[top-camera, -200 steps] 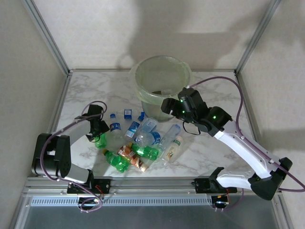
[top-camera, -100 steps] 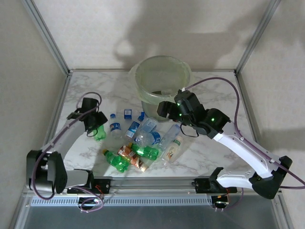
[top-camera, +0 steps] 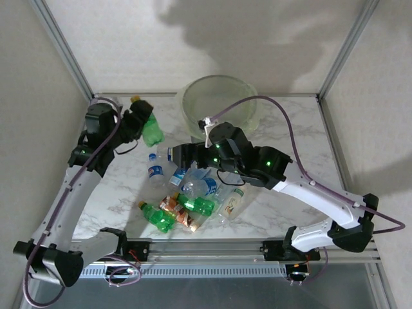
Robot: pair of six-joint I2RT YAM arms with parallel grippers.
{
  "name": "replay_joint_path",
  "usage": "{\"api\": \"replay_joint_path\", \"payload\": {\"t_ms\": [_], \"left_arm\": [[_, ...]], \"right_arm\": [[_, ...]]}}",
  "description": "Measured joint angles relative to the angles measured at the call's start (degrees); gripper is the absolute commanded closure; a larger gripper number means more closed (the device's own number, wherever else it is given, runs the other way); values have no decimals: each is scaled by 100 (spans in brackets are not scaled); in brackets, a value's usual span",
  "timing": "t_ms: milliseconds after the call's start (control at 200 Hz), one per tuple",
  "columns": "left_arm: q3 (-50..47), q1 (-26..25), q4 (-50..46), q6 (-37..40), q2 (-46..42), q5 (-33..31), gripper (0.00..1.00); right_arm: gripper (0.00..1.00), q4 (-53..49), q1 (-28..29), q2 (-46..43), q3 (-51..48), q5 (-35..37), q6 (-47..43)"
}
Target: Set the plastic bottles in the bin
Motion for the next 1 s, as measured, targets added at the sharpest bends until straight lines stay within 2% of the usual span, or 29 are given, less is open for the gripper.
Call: {"api": "replay_joint_path", "payload": {"t_ms": [165,561,1001], "left_arm": [[175,-575,527,-393,149,337,31],[179,-1113,1423,-920,398,890,31],[140,-1185,1947,-1156,446,1113,33]], "right_arm": [[1,0,0,131,278,2,-83],[2,-282,0,369,588,208,-79],[9,-249,-151,323,542,205,52]]}}
